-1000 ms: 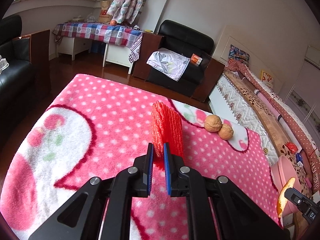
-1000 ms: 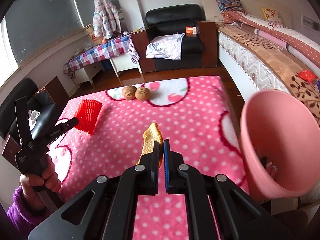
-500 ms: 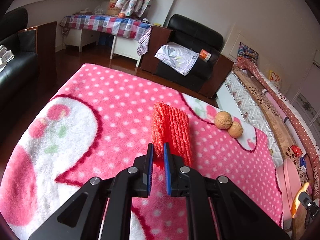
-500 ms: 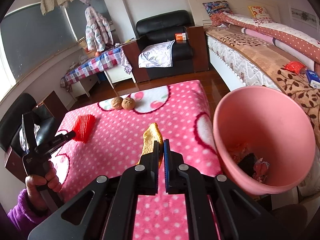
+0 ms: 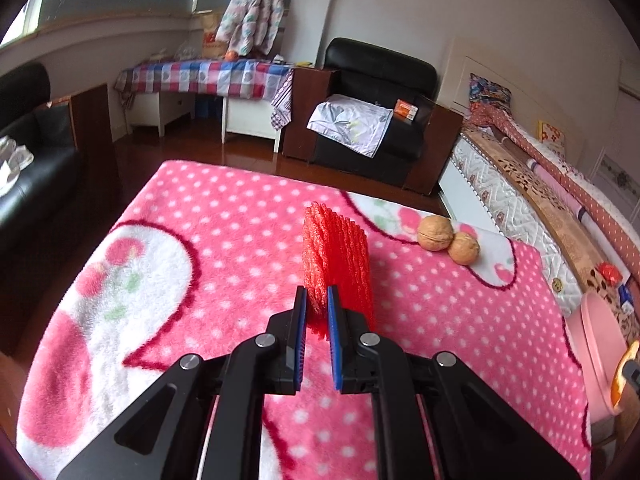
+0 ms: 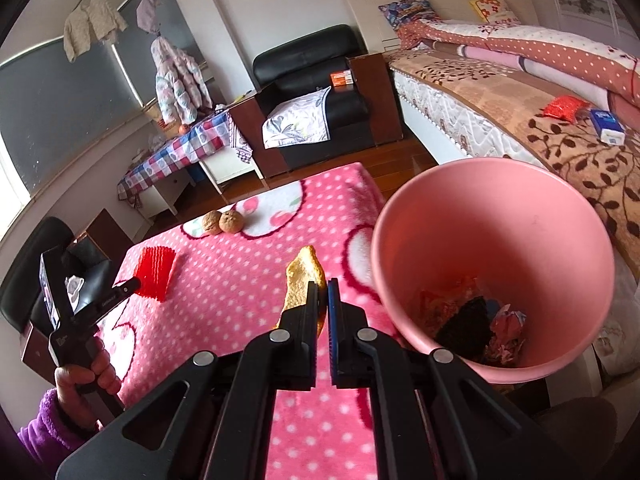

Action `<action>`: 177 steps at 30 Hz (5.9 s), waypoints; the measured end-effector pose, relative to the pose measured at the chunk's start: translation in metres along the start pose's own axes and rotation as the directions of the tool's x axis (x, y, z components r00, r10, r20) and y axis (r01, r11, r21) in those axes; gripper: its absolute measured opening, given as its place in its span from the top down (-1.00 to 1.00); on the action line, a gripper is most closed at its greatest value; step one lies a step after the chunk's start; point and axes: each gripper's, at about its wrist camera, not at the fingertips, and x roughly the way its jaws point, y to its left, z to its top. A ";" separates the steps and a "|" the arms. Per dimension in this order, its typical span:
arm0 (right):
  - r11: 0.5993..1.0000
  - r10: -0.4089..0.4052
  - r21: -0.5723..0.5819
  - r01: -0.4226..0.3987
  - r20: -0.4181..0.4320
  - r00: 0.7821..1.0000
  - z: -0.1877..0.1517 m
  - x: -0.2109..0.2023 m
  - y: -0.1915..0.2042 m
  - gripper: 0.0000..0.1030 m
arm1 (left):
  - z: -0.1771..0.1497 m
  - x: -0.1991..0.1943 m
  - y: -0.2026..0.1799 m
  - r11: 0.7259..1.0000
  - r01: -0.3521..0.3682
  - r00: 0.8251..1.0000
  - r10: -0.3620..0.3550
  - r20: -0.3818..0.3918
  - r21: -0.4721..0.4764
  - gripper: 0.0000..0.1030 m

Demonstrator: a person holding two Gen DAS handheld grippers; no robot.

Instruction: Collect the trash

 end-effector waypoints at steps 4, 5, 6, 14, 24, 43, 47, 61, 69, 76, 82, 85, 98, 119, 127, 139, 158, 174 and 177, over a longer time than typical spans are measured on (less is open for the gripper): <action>1.000 -0.007 0.023 0.006 0.009 1.000 -0.001 -0.004 -0.013 0.91 | -0.003 -0.013 -0.019 0.998 0.042 0.999 -0.042 -0.009 0.037 0.82; 1.000 -0.007 0.029 0.007 0.011 1.000 -0.001 -0.006 -0.016 0.91 | -0.003 -0.018 -0.028 0.997 0.066 0.998 -0.066 -0.010 0.050 0.82; 0.999 -0.008 0.037 0.007 0.014 1.000 -0.001 -0.007 -0.020 0.91 | -0.002 -0.020 -0.033 0.995 0.081 0.997 -0.080 -0.009 0.057 0.82; 0.997 -0.021 0.070 0.018 0.043 0.999 0.000 -0.018 -0.039 0.91 | 0.003 -0.046 -0.100 0.959 0.253 0.968 -0.251 -0.029 0.128 0.82; 0.990 -0.057 0.136 0.045 0.087 0.995 0.006 -0.031 -0.072 0.91 | -0.004 -0.059 -0.176 0.895 0.385 0.923 -0.373 -0.094 0.227 0.82; 0.966 -0.171 0.217 0.138 0.140 0.975 0.021 -0.043 -0.123 0.91 | -0.034 -0.058 -0.283 0.775 0.503 0.864 -0.454 -0.218 0.383 0.82; 0.964 -0.177 0.221 0.146 0.129 0.976 0.019 -0.041 -0.126 0.91 | -0.042 -0.054 -0.298 0.760 0.505 0.863 -0.445 -0.238 0.410 0.82; 0.956 -0.198 0.237 0.170 0.100 0.975 0.013 -0.033 -0.138 0.91 | -0.057 -0.037 -0.327 0.741 0.488 0.873 -0.402 -0.277 0.461 0.82; 0.954 -0.202 0.243 0.177 0.082 0.976 0.010 -0.028 -0.140 0.91 | -0.062 -0.034 -0.331 0.738 0.490 0.871 -0.399 -0.286 0.464 0.82; 0.950 -0.199 0.255 0.180 0.052 0.979 0.012 -0.023 -0.144 0.90 | -0.061 -0.035 -0.329 0.742 0.487 0.873 -0.404 -0.273 0.460 0.28; 0.945 -0.192 0.273 0.178 0.024 0.981 0.011 -0.021 -0.147 0.88 | -0.059 -0.038 -0.327 0.745 0.485 0.874 -0.406 -0.266 0.457 0.13; 0.947 -0.187 0.272 0.172 0.031 0.982 0.011 -0.022 -0.146 0.66 | -0.059 -0.038 -0.327 0.746 0.485 0.874 -0.406 -0.266 0.456 0.12; 0.959 -0.176 0.232 0.161 0.044 0.983 0.007 -0.029 -0.135 0.40 | -0.059 -0.047 -0.324 0.751 0.475 0.880 -0.401 -0.255 0.458 0.12; 0.972 -0.180 0.164 0.170 0.051 0.982 -0.003 -0.044 -0.113 0.40 | -0.059 -0.058 -0.319 0.784 0.429 0.903 -0.362 -0.231 0.449 0.12; 0.975 -0.196 0.124 0.186 0.066 0.978 -0.005 -0.052 -0.101 0.40 | -0.058 -0.064 -0.314 0.794 0.417 0.909 -0.357 -0.215 0.443 0.12; 0.973 -0.227 0.065 0.221 0.108 0.968 -0.008 -0.062 -0.079 0.40 | -0.056 -0.072 -0.305 0.807 0.405 0.914 -0.358 -0.190 0.429 0.12; 0.968 -0.251 0.026 0.250 0.153 0.956 -0.010 -0.072 -0.062 0.40 | -0.055 -0.077 -0.295 0.814 0.409 0.912 -0.369 -0.176 0.412 0.20; 0.967 -0.253 0.015 0.254 0.142 0.957 -0.011 -0.068 -0.058 0.40 | -0.054 -0.078 -0.291 0.816 0.413 0.911 -0.371 -0.180 0.405 0.20; 0.967 -0.253 0.014 0.254 0.142 0.957 -0.011 -0.068 -0.058 0.40 | -0.054 -0.078 -0.291 0.817 0.413 0.911 -0.371 -0.181 0.402 0.20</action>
